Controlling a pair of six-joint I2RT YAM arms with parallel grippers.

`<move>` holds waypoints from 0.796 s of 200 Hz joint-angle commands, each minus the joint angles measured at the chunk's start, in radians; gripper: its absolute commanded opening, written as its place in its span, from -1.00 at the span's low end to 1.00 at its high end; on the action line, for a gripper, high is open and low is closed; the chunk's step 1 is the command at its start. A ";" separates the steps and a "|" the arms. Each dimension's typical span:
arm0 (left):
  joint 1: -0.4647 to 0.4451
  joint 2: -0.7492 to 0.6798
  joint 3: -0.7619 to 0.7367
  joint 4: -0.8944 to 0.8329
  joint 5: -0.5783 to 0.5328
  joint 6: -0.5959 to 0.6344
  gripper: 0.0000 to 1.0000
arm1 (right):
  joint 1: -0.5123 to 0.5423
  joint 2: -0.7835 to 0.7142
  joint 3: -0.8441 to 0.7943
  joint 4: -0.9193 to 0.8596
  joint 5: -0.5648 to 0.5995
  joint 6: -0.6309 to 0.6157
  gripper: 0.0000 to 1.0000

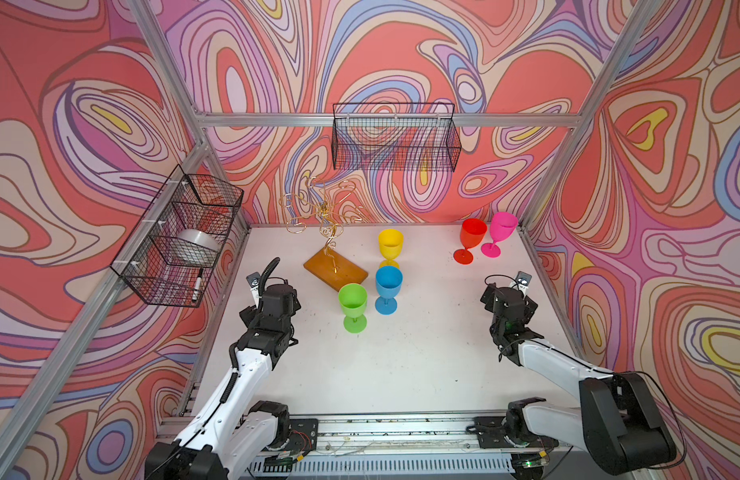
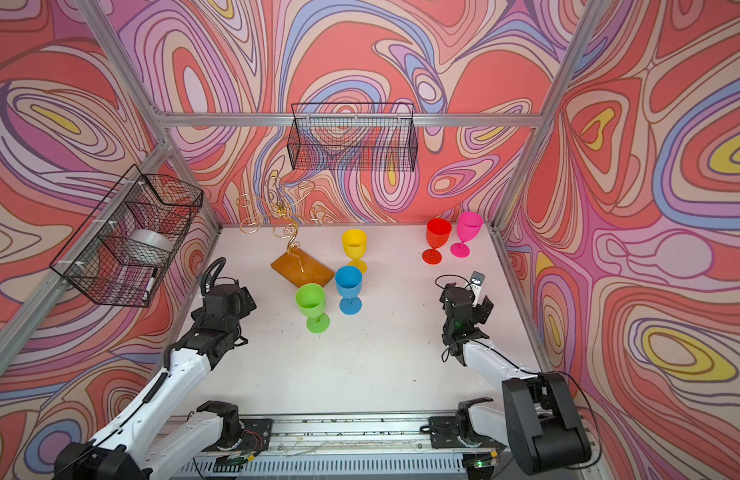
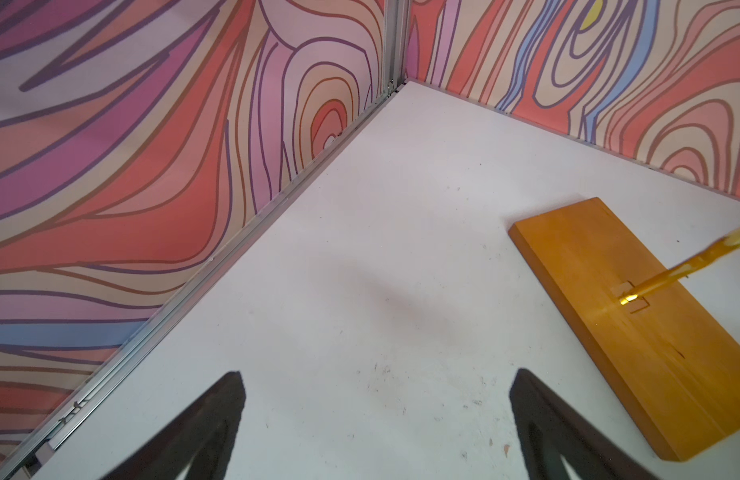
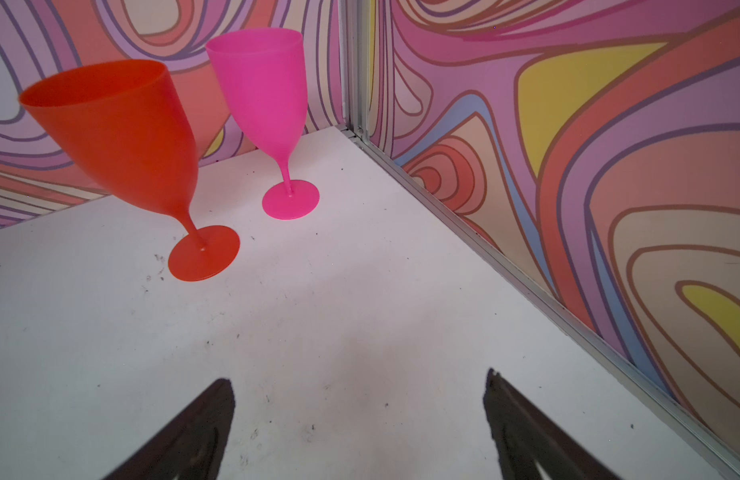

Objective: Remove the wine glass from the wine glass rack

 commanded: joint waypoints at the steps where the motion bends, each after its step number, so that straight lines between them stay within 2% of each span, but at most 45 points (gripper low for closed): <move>1: 0.035 0.060 0.008 0.069 0.030 0.051 1.00 | -0.017 0.020 0.023 0.028 -0.038 -0.004 0.97; 79: 0.076 0.214 -0.028 0.224 0.124 0.116 1.00 | -0.038 0.139 0.040 0.086 -0.103 -0.027 0.97; 131: 0.101 0.281 -0.076 0.443 0.163 0.193 1.00 | -0.043 0.233 0.064 0.177 -0.107 -0.078 0.97; 136: 0.106 0.284 -0.117 0.465 0.173 0.195 1.00 | -0.044 0.240 0.069 0.174 -0.109 -0.082 0.97; 159: 0.120 0.327 -0.130 0.508 0.196 0.203 1.00 | -0.063 0.275 0.098 0.180 -0.129 -0.094 0.97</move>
